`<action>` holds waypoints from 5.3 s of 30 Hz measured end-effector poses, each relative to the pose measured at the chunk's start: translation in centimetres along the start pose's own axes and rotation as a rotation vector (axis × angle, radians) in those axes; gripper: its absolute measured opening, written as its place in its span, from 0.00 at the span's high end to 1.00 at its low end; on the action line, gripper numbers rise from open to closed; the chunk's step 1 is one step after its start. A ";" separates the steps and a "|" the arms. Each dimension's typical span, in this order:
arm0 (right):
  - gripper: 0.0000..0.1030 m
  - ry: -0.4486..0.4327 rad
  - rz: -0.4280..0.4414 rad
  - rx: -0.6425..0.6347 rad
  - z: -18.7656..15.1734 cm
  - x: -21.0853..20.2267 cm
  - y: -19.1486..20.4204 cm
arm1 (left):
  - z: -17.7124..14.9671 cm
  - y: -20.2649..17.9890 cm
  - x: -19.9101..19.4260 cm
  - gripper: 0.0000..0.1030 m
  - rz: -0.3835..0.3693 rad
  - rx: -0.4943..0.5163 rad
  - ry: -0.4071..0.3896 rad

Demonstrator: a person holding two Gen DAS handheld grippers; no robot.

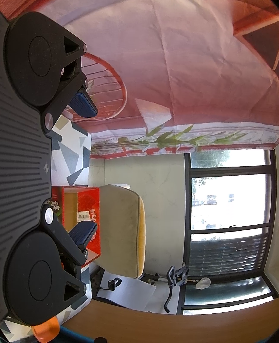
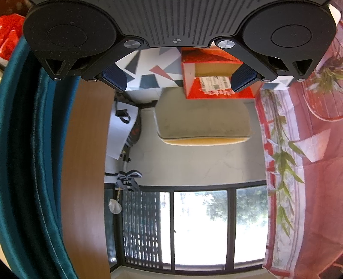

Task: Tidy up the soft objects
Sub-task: 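Lower the right tool and grasp the blue cotton pad packet, then lift the blue packet into the red box and open the right tool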

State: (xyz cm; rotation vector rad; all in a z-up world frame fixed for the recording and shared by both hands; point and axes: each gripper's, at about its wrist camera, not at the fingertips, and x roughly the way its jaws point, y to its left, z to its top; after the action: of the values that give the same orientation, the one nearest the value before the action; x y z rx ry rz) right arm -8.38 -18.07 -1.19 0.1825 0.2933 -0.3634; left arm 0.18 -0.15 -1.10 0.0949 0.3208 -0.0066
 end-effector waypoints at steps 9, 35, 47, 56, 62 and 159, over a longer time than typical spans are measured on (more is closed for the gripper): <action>0.00 0.006 0.119 0.076 -3.3 4.0 -1.6 | -3.5 -0.5 4.5 0.00 -0.020 0.038 0.073; 0.13 0.361 0.181 0.003 -16.0 16.4 0.9 | -14.2 -2.9 15.0 0.21 -0.271 -0.049 0.407; 0.45 0.436 0.315 0.005 -18.7 18.7 2.3 | -15.8 -5.0 17.4 0.50 -0.458 -0.113 0.485; 0.47 0.474 0.377 0.039 -19.4 20.0 2.3 | -17.6 -6.2 19.0 0.55 -0.546 -0.170 0.559; 0.47 0.499 0.388 0.075 -19.9 20.4 2.0 | -17.9 -5.9 19.7 0.55 -0.558 -0.201 0.567; 0.67 0.849 0.294 -0.016 -11.2 47.6 7.6 | -9.4 -6.1 38.7 0.56 -0.459 -0.124 0.670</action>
State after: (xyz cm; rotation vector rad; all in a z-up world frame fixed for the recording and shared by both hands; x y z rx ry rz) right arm 34.16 -23.84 -25.76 0.3560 1.0924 0.0290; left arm 33.84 -5.03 -22.77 -0.1062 1.0057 -0.4161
